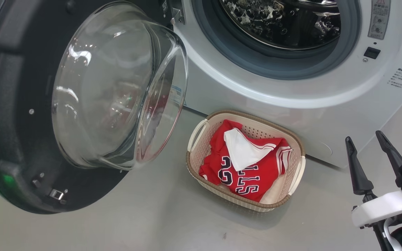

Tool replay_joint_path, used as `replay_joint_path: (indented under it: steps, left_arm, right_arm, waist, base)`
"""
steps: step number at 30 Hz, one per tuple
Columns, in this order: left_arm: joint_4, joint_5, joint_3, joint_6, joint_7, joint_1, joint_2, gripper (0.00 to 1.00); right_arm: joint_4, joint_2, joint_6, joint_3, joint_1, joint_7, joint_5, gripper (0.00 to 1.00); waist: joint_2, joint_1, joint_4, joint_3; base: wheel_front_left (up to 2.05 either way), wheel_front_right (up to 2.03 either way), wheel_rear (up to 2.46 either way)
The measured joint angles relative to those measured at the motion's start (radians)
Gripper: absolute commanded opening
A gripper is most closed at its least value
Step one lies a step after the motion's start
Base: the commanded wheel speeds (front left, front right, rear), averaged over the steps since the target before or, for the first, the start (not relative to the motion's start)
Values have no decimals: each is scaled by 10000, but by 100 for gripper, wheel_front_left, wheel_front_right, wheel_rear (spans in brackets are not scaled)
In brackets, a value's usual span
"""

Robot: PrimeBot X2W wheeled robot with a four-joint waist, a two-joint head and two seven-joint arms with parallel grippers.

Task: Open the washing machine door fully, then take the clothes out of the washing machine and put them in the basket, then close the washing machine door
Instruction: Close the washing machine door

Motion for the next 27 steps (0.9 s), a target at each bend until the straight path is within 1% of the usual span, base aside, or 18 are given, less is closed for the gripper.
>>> replay_joint_path:
  steps: [1, 7, 9, 15, 20, 27]
  left_arm:
    - [-121, 0, -59, -27, 81, 57, -17, 0]
    - [-821, 31, -523, -92, 568, 354, -169, 0]
    - [-1039, 35, -692, -119, 690, 467, -222, 0]
    - [-1544, 79, -1062, -123, 1034, 742, -313, 0]
    - [-2004, 77, -1333, -128, 1294, 1046, -328, 0]
    - [-2602, 67, -1701, -128, 1555, 1190, -589, 0]
  right_arm:
    - [0, 38, -50, 2, 0, -35, 0, 100]
    - [134, 159, -67, 0, 24, -159, 86, 100]
    - [169, 228, -142, 12, 62, -173, 88, 100]
    - [326, 437, -150, 90, 234, -349, 188, 100]
    - [412, 539, -150, 203, 240, -435, 188, 100]
    - [495, 656, -150, 328, 244, -523, 188, 100]
  waist:
    - [0, 0, 0, -34]
    - [0, 0, -13, -244]
    - [0, 0, -21, -320]
    - [0, 0, -80, -564]
    - [0, 0, -299, -683]
    - [0, 0, -715, -788]
  base:
    - [0, 0, 0]
    - [0, 0, 0]
    - [0, 0, 0]
    - [0, 0, 0]
    - [0, 0, 0]
    - [0, 0, 0]
